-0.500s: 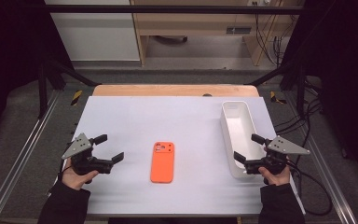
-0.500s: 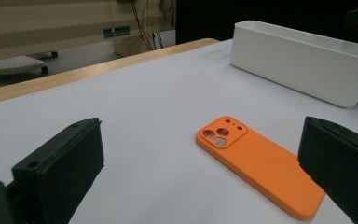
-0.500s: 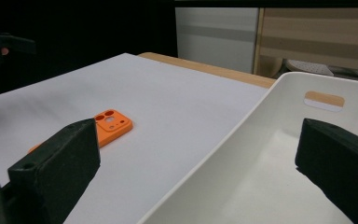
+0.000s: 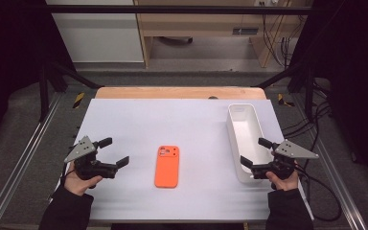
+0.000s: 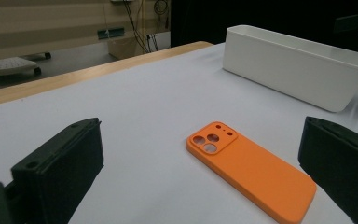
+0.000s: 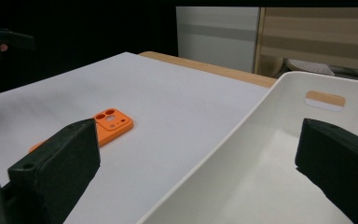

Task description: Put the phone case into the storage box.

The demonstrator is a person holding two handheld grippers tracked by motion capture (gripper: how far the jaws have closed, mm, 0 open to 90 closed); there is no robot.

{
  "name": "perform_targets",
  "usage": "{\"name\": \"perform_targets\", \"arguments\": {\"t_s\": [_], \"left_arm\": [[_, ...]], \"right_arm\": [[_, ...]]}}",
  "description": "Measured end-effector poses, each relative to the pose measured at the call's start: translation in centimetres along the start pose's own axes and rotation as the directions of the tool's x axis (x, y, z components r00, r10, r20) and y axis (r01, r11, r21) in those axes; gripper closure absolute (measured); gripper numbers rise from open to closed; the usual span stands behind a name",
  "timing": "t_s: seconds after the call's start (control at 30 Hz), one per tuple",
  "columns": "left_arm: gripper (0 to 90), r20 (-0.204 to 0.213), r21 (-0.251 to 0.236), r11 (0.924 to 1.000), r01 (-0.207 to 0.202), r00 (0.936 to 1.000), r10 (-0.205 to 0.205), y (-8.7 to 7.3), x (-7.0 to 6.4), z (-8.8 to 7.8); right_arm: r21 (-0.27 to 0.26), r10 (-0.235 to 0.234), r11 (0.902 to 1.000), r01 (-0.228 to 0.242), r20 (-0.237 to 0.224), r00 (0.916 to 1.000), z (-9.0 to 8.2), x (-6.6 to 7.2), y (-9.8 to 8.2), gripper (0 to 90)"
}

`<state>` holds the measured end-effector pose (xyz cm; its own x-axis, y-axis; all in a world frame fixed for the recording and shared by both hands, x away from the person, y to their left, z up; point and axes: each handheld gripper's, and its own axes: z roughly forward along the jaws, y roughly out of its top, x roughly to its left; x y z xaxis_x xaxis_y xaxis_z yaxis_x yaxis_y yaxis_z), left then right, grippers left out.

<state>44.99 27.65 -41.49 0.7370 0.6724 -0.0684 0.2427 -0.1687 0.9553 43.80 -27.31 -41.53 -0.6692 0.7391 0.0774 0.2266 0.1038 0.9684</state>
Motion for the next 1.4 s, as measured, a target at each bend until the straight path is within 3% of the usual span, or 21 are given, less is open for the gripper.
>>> {"name": "perform_targets", "arguments": {"t_s": [1.0, 1.4], "left_arm": [[1.1, 0.017, 0.101, 0.9949, 0.006, 0.9998, -0.007, 1.7, -3.6, 3.6], [2.5, 0.065, 0.124, 0.9921, -0.017, 0.9978, 0.009, 2.7, -5.2, 5.3]], "right_arm": [[0.009, -0.004, 0.9999, 0.004, 0.000, 1.0000, 0.1, 0.1, 0.0, 0.4], [0.009, -0.006, 0.9999, 0.006, -0.001, 1.0000, 0.0, 0.1, 0.0, 0.4]]}}
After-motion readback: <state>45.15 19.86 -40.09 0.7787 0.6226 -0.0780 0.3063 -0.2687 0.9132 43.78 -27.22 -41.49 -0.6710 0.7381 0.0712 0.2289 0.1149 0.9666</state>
